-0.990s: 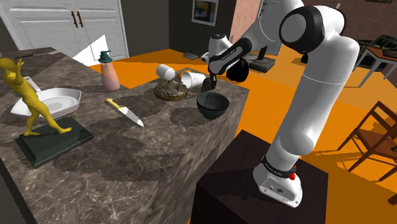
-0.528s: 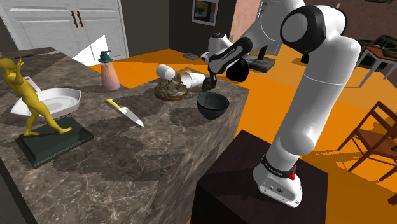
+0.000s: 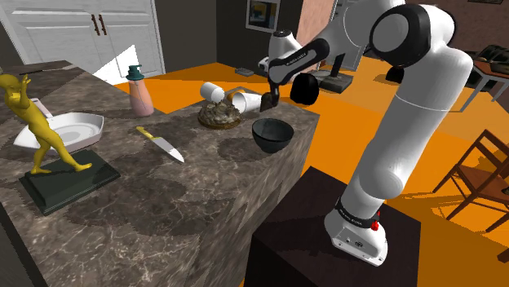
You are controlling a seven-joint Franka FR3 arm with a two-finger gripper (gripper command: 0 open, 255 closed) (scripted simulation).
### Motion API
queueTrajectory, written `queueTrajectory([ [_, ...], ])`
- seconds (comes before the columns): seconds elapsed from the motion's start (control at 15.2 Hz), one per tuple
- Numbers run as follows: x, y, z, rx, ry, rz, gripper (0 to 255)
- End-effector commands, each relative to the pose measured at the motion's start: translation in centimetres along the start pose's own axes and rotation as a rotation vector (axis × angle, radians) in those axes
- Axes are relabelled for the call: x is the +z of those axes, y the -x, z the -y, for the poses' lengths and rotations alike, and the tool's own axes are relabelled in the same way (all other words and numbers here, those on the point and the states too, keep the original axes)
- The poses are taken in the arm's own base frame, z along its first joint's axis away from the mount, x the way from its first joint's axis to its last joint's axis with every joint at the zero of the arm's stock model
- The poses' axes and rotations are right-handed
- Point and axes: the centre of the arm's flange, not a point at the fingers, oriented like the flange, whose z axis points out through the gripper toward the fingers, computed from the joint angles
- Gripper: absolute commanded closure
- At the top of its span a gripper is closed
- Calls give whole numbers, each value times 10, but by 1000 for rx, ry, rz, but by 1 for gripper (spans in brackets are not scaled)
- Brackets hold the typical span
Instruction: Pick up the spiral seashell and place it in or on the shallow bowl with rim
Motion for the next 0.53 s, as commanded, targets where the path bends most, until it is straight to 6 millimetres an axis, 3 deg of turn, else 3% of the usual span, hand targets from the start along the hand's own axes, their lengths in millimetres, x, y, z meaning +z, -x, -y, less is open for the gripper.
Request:
queueTrajectory([
  [0.0, -10, 1, -5, 0, 0, 0, 255],
  [0.46, -44, 5, -18, 0, 0, 0, 255],
])
